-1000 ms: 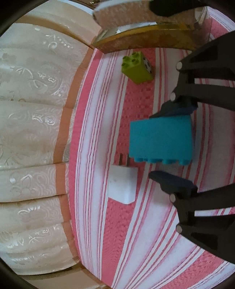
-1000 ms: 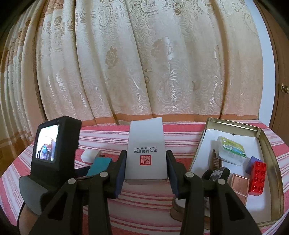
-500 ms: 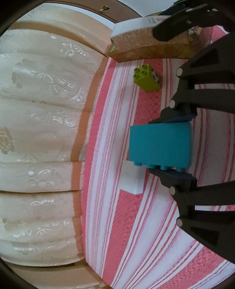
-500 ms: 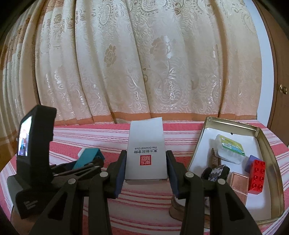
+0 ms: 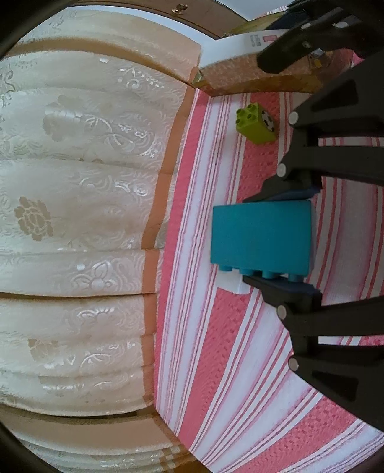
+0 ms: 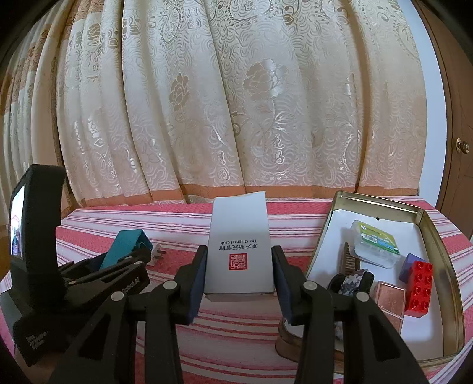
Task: Organize rigid objects
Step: 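Carry the teal brick and white card box over the tray with both tools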
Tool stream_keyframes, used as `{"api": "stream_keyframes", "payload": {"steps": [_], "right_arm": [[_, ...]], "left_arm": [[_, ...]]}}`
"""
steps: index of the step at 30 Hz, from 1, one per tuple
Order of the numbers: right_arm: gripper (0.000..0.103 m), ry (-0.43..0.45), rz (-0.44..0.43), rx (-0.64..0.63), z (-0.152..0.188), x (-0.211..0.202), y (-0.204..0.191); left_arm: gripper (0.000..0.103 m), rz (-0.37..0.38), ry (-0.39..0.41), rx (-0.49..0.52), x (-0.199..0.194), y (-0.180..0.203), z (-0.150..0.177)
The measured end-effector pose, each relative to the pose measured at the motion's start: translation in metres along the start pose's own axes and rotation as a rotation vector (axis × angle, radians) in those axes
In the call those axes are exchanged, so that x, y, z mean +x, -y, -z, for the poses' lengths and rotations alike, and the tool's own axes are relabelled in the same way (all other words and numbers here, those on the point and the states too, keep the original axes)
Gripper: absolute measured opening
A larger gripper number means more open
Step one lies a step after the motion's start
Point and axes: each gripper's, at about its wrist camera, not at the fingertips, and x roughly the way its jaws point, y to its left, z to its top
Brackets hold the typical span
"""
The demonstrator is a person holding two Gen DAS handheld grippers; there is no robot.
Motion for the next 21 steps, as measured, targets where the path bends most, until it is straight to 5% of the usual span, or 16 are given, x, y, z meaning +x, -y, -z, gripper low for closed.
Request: {"api": "stream_keyframes", "payload": {"steps": [21], "right_arm": [[0.045,0.017,-0.001,-0.006,-0.003,-0.007,-0.002]], "left_arm": [[0.042,-0.05,0.088,0.001,-0.027,-0.003,0.007]]}}
